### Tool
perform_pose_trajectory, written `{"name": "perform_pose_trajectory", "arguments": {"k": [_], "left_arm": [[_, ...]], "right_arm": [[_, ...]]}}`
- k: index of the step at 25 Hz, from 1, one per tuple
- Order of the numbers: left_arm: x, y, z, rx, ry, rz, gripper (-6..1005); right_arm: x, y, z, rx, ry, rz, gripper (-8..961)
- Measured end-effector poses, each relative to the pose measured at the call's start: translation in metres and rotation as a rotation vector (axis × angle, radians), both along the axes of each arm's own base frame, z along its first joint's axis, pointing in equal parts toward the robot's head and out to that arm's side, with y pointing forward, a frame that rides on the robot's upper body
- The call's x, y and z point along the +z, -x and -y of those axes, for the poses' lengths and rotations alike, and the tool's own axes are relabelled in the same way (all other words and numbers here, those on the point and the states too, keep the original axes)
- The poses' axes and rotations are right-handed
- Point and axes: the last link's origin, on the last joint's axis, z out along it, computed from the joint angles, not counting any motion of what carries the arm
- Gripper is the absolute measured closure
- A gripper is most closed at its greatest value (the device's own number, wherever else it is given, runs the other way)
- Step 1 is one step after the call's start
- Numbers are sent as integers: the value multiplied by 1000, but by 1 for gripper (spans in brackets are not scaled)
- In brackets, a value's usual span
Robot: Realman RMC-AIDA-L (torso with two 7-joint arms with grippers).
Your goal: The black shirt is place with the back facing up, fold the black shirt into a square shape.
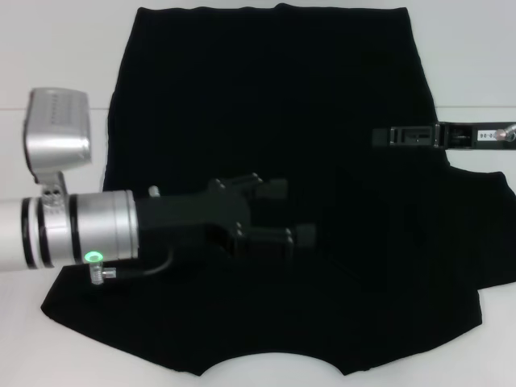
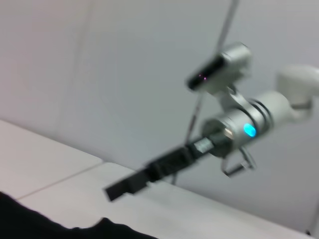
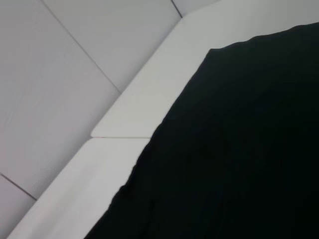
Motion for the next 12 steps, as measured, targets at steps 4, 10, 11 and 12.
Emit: {"name": "perform_pose_trajectory", "arguments": {"k": [4, 10, 11, 12], "left_arm": [[-7, -5, 3, -61, 12, -31, 47], [-11, -7, 5, -100, 37, -69, 48], [-12, -7, 5, -100, 35, -73, 48], [-12, -6, 4, -100, 31, -78, 49]], "right_arm": [[3, 0, -6, -67, 22, 26, 129], [21, -7, -11, -223, 62, 69, 130], [22, -8, -11, -243, 63, 76, 130], [23, -10, -11, -264, 68, 84, 130]]}}
